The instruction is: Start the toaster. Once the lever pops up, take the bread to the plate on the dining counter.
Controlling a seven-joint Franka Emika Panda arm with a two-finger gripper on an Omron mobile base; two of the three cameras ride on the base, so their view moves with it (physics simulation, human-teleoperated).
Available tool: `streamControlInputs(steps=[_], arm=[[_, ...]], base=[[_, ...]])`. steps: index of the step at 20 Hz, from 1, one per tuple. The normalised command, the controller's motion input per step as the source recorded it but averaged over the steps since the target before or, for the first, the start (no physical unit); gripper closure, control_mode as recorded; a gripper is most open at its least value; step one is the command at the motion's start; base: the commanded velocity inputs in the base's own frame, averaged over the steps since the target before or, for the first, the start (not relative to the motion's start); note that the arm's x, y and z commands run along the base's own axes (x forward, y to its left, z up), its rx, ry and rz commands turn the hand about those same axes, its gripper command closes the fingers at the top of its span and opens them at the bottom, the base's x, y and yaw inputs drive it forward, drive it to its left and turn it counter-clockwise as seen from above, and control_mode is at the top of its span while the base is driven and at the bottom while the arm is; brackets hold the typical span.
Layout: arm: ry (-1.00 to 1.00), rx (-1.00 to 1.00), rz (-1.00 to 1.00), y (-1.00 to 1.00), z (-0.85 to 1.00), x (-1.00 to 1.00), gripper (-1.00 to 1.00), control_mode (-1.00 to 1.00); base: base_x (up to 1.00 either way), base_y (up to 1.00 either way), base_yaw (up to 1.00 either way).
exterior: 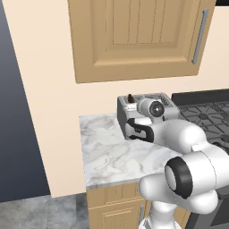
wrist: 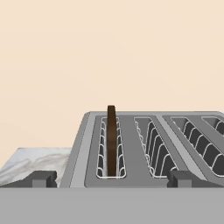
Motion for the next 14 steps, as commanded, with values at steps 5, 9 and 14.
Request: streamControlInputs(steps=[5,9,14], arm=[[0.00,0.00,0.00,0.00,0.00,0.00,-1.00,-1.00],[0.00,0.00,0.00,0.00,0.00,0.00,-1.00,-1.00],[0.00,0.00,0.00,0.00,0.00,0.00,-1.00,-1.00]], base=[[0.00,0.00,0.00],[0.00,0.00,0.00],[0.00,0.00,0.00]])
